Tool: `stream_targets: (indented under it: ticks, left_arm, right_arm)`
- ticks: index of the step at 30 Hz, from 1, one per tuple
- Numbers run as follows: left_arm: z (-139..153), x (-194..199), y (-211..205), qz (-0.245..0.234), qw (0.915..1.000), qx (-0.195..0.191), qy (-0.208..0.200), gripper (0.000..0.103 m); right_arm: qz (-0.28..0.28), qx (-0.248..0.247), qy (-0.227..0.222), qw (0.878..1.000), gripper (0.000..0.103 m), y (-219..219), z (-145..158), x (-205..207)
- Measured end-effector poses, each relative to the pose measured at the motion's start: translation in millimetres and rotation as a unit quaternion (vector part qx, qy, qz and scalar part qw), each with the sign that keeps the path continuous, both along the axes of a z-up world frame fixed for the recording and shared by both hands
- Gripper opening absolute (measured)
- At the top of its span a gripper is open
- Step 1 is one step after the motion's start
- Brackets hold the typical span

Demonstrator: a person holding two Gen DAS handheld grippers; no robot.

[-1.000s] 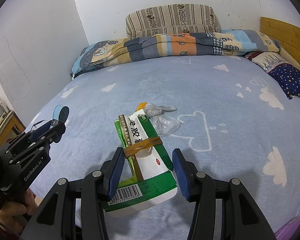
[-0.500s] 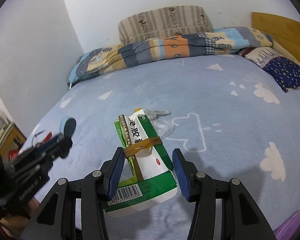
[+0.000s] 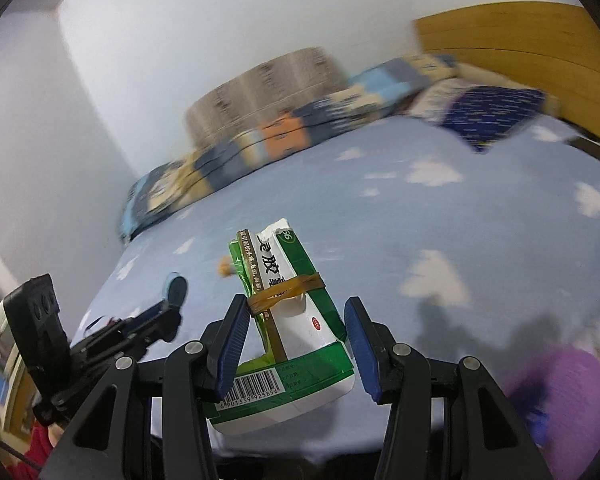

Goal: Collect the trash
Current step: 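Carry the light-blue box and green-white box toward the purple basket, then open both grippers over the purple basket to drop the boxes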

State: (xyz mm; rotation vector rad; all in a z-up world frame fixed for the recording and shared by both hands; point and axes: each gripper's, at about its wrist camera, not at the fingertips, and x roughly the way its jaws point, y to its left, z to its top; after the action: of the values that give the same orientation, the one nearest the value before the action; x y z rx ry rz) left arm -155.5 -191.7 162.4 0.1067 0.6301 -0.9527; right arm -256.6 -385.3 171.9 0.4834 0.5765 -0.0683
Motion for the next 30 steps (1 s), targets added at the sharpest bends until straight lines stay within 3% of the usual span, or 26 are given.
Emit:
stream_targets:
  ticks: [4, 9, 14, 16, 17, 18, 21, 24, 30]
  left_arm:
    - [4, -32, -57, -0.080, 0.9965, 0.007, 0.023, 0.026]
    - [1, -74, -130, -0.173, 0.9817, 0.014, 0.078, 0.026]
    - [-12, -105, -190, -0.223, 0.9669, 0.044, 0.117, 0.026]
    - [-17, -113, -201, -0.228, 0.9641, 0.054, 0.125, 0.032]
    - [-19, -115, -207, -0.226, 0.9638, 0.057, 0.129, 0.047]
    - [-19, -118, -207, -0.221, 0.9650, 0.053, 0.131, 0.054]
    - [-12, -110, -194, -0.217, 0.9658, 0.038, 0.137, 0.054]
    - [-3, -98, -177, -0.194, 0.9731, 0.030, 0.120, 0.054]
    - [7, -60, -124, -0.133, 0.9860, 0.013, 0.100, 0.058]
  right_arm:
    - [-0.073, 0.007, 0.021, 0.997, 0.052, -51, -13, -64]
    - [-0.154, 0.034, 0.055, 0.986, 0.052, -103, -47, -131]
    - [-0.195, 0.064, 0.074, 0.976, 0.054, -131, -73, -156]
    - [-0.209, 0.072, 0.082, 0.972, 0.054, -141, -81, -161]
    - [-0.217, 0.074, 0.087, 0.969, 0.054, -145, -85, -162]
    - [-0.227, 0.074, 0.098, 0.966, 0.055, -149, -88, -163]
    - [-0.246, 0.075, 0.105, 0.961, 0.060, -155, -90, -170]
    - [-0.250, 0.076, 0.092, 0.961, 0.060, -155, -87, -178]
    - [-0.220, 0.075, 0.074, 0.970, 0.060, -141, -72, -157]
